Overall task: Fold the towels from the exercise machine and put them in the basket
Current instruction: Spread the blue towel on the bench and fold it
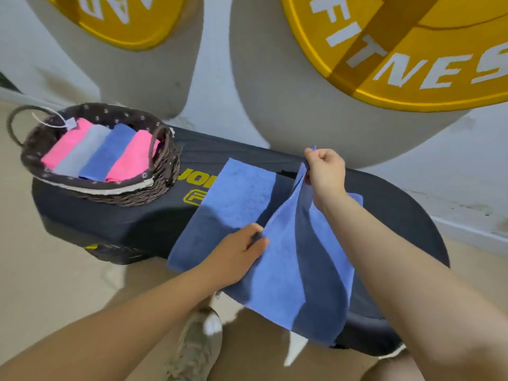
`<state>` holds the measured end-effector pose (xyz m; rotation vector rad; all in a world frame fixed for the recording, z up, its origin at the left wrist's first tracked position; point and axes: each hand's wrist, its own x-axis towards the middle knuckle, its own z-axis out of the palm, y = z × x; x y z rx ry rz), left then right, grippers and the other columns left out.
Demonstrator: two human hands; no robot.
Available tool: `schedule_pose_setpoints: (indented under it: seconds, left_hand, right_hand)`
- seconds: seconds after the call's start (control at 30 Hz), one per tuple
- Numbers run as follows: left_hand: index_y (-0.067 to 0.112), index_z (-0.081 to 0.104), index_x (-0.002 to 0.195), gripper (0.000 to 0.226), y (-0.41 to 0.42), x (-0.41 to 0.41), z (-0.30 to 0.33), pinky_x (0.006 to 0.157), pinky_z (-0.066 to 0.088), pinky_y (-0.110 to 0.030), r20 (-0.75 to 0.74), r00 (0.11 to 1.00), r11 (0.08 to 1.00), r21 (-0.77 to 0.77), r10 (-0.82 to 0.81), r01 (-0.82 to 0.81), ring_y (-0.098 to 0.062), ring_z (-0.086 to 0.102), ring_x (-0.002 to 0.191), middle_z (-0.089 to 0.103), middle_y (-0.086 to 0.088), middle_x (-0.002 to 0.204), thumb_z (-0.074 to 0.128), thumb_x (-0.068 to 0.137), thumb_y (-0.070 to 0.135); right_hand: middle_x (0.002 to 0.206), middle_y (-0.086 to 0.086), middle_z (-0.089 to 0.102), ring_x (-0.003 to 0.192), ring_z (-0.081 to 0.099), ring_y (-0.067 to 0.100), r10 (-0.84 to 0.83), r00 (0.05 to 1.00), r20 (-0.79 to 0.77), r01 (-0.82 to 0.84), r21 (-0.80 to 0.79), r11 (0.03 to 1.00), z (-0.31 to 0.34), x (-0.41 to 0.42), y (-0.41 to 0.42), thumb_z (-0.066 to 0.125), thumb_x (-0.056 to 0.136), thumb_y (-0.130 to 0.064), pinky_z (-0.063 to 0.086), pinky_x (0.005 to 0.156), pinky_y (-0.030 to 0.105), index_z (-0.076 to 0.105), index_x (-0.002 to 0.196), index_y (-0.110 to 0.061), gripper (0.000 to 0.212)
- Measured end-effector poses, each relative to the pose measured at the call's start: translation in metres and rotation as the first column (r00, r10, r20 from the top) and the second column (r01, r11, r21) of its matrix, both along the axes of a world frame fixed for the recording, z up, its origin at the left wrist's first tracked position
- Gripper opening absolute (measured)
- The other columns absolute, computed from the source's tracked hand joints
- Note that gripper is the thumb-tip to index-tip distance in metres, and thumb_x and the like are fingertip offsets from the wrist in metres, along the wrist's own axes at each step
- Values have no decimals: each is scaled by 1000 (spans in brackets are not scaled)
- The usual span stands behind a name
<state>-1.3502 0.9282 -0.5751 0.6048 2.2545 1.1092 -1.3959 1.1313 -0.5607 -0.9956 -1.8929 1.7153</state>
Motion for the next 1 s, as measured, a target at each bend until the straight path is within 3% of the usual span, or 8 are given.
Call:
schedule_pose_setpoints:
  seconds: [0.23,0.33,0.43,0.6,0.73,0.87,1.0]
  left_hand:
    - [29,45,76,19,-75,-25,-15,52,31,-17,-136,986,995,-11,99,-101,-6,44,52,40,3,50,47,94,24]
    - [17,55,85,14,-98,-31,-26,50,32,-17,-108,952,958,31,287,-285,-9,42,52,47,-2,53,47,95,23]
    - [20,54,81,18,-109,-39,-46,53,35,-14,-105,908,911,-30,406,-411,-8,48,59,54,3,62,45,96,23]
    - [12,54,89,20,-110,-52,-70,59,37,-37,-184,895,884,-167,407,-436,-28,48,64,50,-1,62,42,96,26]
    - [17,47,77,20,-110,-62,-72,54,34,-37,-236,880,884,-133,411,-448,-28,43,57,43,2,52,45,94,26]
    - [20,41,66,28,-116,-65,-76,53,32,-32,-175,884,861,-206,434,-464,-27,43,55,43,0,51,46,92,28]
    - [17,43,77,24,-118,-64,-79,54,31,-31,-268,897,856,-296,352,-424,-29,47,63,48,-1,58,41,95,32]
  right_hand:
    - [57,-7,42,57,39,10,139,989,56,-147,202,968,-31,-59,-68,51,85,-17,37,61,24,36,59,-20,30]
    - [58,-7,44,61,43,16,146,988,51,-153,183,971,-42,-80,-85,50,83,-16,47,69,34,37,59,-20,27]
    - [62,-7,48,68,52,21,182,973,145,-213,240,947,-57,-92,-96,50,83,-17,51,75,41,38,60,-22,26]
    - [80,1,55,77,51,20,191,916,352,-324,369,871,-73,-104,-96,47,90,-20,38,66,29,41,70,-17,21]
    - [84,0,55,78,49,19,195,914,357,-340,408,848,-72,-121,-97,47,92,-22,35,68,26,46,78,-15,16]
    - [87,4,56,86,51,23,314,827,466,-522,429,737,-82,-130,-102,42,95,-20,31,69,24,53,79,-12,21]
    - [117,10,60,106,55,26,331,814,477,-553,467,690,-88,-131,-95,35,92,-9,39,78,26,60,111,-12,32]
